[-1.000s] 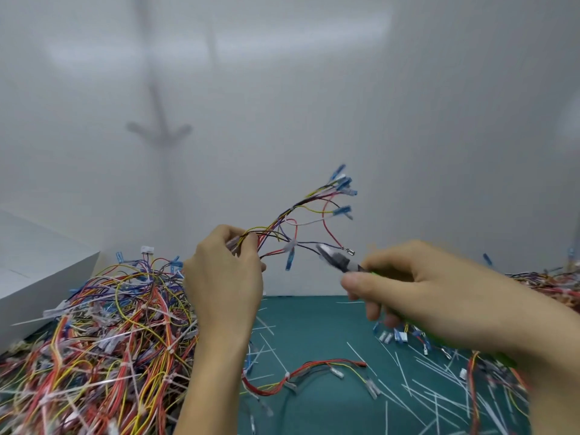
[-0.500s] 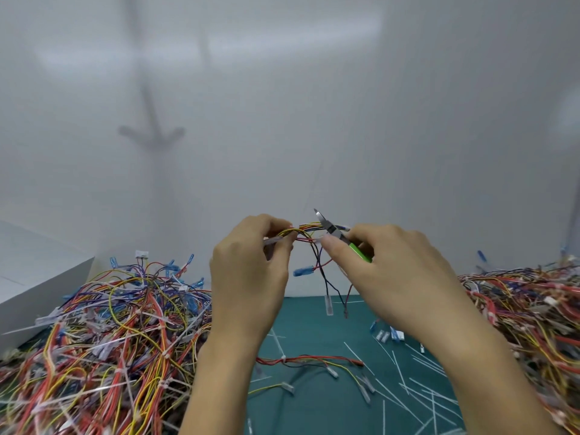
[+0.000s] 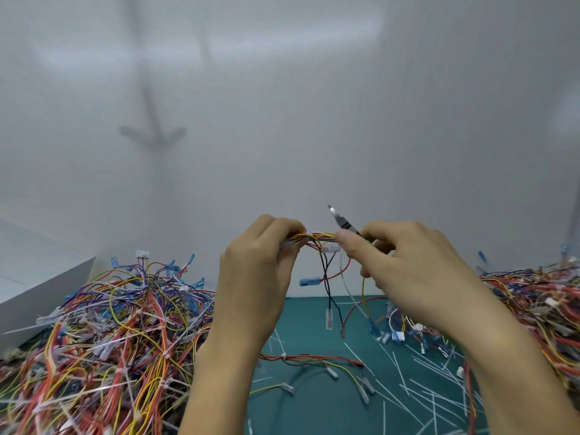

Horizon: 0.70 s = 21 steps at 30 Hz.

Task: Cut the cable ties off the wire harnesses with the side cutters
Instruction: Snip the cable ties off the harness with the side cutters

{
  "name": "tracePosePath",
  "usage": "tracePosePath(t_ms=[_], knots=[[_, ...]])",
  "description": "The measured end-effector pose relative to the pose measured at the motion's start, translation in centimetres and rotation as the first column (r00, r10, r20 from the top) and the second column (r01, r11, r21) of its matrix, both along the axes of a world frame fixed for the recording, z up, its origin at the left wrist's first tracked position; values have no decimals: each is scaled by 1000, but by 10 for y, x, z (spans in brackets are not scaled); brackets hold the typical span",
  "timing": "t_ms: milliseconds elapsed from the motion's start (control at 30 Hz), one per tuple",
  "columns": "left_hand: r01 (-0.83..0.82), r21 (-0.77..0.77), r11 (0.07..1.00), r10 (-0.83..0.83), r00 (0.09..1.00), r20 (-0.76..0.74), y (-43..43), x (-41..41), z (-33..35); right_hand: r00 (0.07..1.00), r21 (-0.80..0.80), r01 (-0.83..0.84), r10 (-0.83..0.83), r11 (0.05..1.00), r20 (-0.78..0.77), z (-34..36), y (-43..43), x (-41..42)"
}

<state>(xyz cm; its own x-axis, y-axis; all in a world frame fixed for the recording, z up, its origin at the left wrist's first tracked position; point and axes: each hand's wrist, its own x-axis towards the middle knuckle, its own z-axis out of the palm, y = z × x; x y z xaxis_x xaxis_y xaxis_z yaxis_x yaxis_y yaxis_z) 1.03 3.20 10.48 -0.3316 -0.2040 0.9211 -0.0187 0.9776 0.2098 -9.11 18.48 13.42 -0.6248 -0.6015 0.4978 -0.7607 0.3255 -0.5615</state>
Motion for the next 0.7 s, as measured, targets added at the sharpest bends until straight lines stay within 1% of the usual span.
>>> tracePosePath(t_ms=[167, 300, 367, 433, 500, 567, 700], knots=[[19, -4, 1000, -19, 1000, -10, -3, 0, -1, 996, 26, -39, 37, 999, 79, -1, 3, -4], [68, 54, 996, -68, 998, -16, -8, 3, -2, 973, -37, -113, 119, 993, 198, -2, 2, -9], [83, 73, 994, -82, 996, -21, -10, 4, -2, 964, -36, -142, 147, 989, 221, -2, 2, -9], [92, 69, 993, -90, 996, -25, -10, 5, -2, 976, 24, -144, 138, 989, 166, -3, 2, -9], [88, 47, 995, -87, 996, -28, -9, 6, -1, 994, 112, -103, 98, 988, 54, -4, 1, -5], [70, 28, 997, -69, 997, -30, -9, 6, 0, 996, 167, -56, 66, 984, -52, -5, 0, -2], [67, 28, 997, -66, 997, -28, -12, 8, 1, 986, 188, -38, 67, 981, -151, -4, 1, -1]])
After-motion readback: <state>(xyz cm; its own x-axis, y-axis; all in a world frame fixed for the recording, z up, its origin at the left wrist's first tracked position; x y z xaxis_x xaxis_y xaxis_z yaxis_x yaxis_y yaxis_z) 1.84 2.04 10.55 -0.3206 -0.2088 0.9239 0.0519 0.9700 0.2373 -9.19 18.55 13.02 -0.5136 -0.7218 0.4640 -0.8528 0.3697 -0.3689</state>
